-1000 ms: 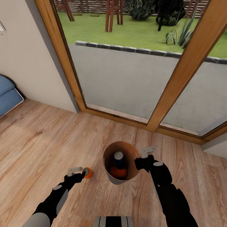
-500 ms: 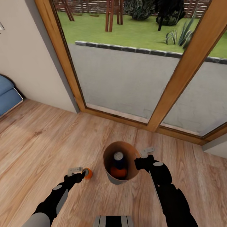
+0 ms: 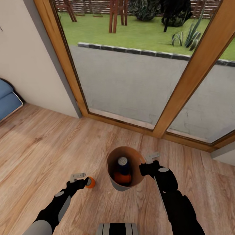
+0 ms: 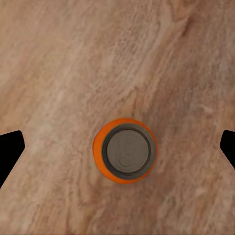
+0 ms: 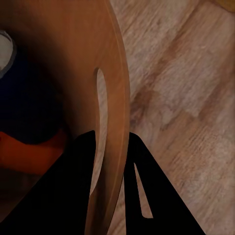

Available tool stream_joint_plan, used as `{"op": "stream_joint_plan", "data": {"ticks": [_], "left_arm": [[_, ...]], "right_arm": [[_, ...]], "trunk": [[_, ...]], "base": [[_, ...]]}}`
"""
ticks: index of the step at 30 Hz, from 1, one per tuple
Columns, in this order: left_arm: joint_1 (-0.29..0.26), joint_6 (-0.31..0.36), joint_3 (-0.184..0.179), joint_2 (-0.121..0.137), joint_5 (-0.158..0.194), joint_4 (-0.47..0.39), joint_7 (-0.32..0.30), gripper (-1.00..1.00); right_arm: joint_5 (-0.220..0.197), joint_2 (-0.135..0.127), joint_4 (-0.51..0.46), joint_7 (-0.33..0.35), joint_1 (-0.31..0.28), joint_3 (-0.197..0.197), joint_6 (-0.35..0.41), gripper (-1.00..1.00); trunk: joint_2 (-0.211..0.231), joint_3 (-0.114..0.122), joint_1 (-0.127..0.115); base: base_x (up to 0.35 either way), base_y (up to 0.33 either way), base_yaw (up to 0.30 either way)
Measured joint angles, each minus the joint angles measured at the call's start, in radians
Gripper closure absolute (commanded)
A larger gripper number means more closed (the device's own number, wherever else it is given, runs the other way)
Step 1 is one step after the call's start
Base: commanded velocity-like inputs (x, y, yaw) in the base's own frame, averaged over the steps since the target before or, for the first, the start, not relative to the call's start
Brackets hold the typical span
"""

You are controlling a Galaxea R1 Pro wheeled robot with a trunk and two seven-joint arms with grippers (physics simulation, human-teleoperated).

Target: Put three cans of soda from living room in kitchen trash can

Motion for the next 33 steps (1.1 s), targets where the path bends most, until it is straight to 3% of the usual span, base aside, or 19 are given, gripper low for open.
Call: {"op": "stream_joint_plan", "data": {"ticks": [20, 33], "left_arm": [[0.0, 0.0, 0.0, 0.0, -0.001, 0.001, 0.0, -1.0], [0.0, 0.0, 0.0, -0.001, -0.001, 0.001, 0.0, -1.0]], "right_arm": [[-0.001, 0.001, 0.0, 0.0, 0.0, 0.0, 0.0, 1.0], [-0.003, 0.002, 0.0, 0.0, 0.0, 0.0, 0.0, 1.0]], "trunk": [[-0.14, -0.063, 0.077], [-0.14, -0.063, 0.077]], "base": [[0.0, 0.0, 0.0], [0.014, -0.012, 0.0]]}}
